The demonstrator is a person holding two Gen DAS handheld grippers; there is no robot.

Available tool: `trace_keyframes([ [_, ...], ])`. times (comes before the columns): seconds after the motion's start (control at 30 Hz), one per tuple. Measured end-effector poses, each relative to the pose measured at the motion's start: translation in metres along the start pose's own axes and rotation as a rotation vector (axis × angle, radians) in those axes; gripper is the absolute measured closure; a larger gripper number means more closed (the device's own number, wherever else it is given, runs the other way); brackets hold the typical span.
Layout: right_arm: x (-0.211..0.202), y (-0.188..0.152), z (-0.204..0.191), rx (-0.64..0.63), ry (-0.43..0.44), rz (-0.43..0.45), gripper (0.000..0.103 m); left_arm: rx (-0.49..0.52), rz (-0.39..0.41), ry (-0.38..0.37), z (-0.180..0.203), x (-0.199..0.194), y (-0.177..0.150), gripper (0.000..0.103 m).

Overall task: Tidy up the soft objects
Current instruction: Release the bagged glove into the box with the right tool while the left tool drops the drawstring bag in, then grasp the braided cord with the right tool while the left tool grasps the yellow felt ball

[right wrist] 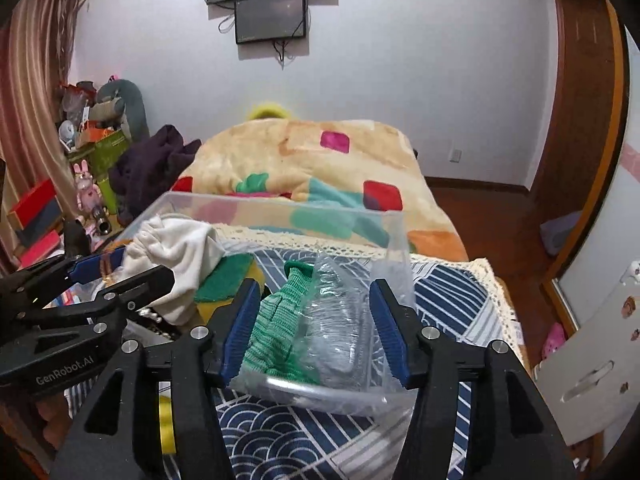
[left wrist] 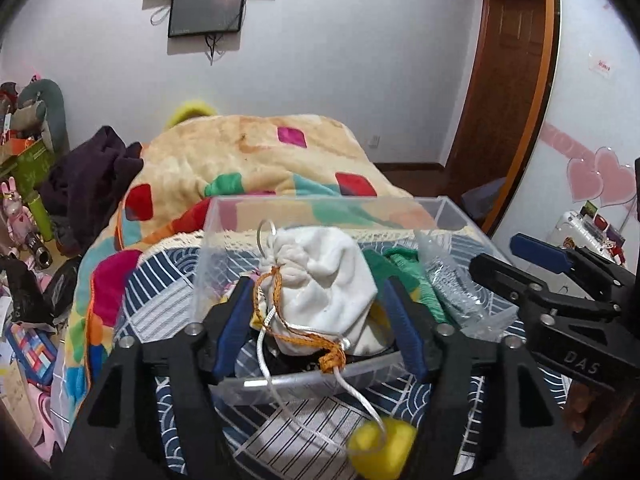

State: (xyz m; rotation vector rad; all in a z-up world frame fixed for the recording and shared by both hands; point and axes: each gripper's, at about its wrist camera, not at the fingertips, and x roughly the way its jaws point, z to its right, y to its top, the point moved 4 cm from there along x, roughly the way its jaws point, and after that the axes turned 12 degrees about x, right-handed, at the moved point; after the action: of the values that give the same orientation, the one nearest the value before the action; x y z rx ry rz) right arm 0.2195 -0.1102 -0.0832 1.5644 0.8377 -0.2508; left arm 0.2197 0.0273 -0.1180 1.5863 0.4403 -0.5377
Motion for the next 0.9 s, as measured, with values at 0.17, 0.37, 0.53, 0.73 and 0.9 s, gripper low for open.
trace_keyframes([
  [0.17,-0.026,0.004,-0.003,-0.017,-0.002,0.076,0.038,0.027,0.053,-0.002,0.002,-0.028,0.003,0.026],
  [0.37,-0.048,0.002,-0.004,-0.02,-0.002,0.133,0.035,0.057,0.088,0.012,0.008,-0.057,-0.007,0.007],
  [0.53,-0.055,-0.019,0.006,0.018,-0.005,0.121,0.034,0.046,0.032,-0.03,0.013,-0.064,-0.035,0.005],
  [0.73,-0.051,-0.057,0.013,0.013,-0.035,0.04,0.034,0.039,-0.033,-0.047,0.023,-0.065,-0.071,0.005],
  [0.9,-0.046,-0.086,0.019,0.01,-0.041,-0.041,0.034,0.043,-0.074,-0.077,0.041,-0.061,-0.095,0.005],
])
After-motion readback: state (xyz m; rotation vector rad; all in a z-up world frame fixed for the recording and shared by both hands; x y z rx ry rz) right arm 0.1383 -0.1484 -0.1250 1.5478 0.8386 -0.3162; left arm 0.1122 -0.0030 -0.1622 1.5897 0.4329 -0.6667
